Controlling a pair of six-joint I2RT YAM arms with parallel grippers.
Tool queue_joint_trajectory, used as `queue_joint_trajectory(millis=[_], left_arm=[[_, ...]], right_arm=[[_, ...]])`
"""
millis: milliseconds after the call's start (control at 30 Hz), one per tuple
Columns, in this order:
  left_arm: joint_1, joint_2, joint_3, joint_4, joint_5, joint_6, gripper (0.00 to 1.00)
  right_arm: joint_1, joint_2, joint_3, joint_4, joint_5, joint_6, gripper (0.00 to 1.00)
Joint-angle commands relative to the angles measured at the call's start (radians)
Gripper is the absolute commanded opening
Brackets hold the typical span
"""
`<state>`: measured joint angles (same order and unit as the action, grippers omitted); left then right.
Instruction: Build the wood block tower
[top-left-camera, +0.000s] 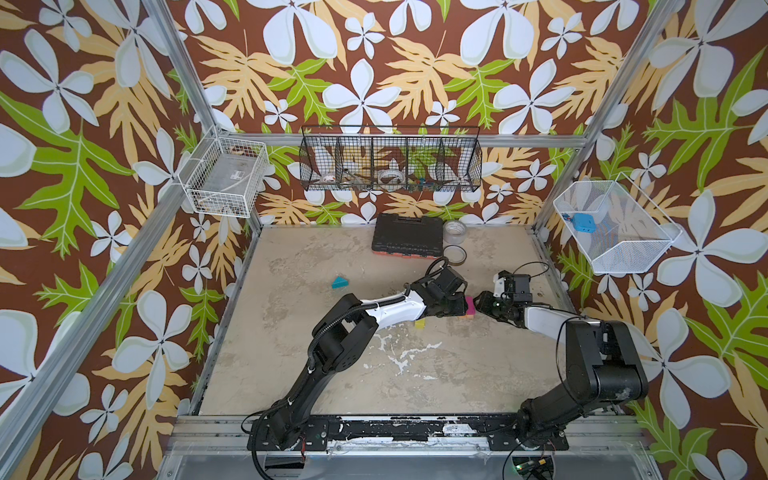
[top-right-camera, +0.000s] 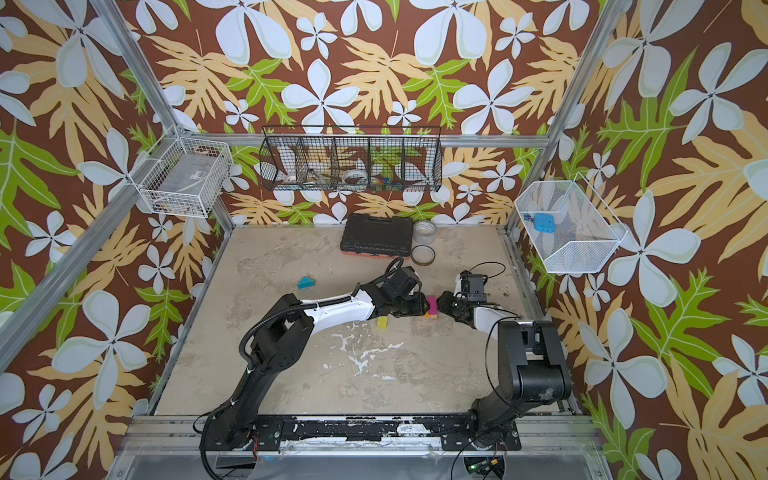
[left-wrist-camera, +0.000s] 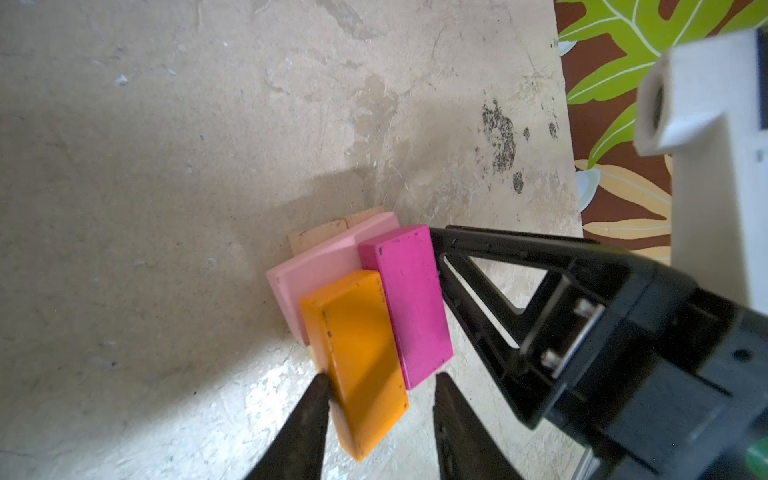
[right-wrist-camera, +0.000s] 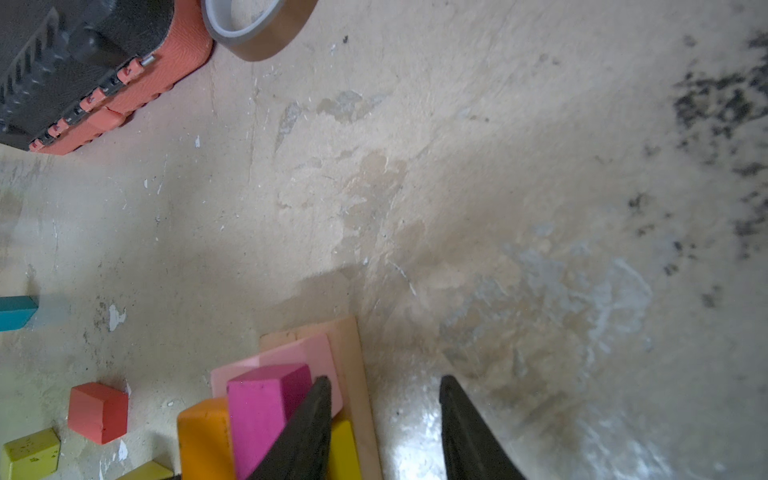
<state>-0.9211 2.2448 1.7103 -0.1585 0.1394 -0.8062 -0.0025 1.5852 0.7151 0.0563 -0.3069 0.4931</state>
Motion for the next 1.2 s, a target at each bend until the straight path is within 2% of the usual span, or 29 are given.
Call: queue_joint_trajectory(millis=[0,767,1033,1167], left_arm=[[0.001,0.006,0.012,0.021,0.006,-0.004,0.43],[0.003,-0.003,0.008,0.004,-0.040,-0.014,0.43],[0.003,-0.036,-0.031,0.016,-0.049,-0.019,0.47],[0.001,-0.096,-0.103,0.056,-0.044,-0.025,0.49]], right_arm=[[0.002,0.004,0.009,-0.016,0.019,-0.002,0.45],[0.001,-0.014,0.015,-0.047,0.069,0.005,0.51],[0.002,-0.021,0.017,-0.057,0.088,0.006,0.52],[0.001,-0.043,0.013,-0.061,0.095,0.009,0.53]])
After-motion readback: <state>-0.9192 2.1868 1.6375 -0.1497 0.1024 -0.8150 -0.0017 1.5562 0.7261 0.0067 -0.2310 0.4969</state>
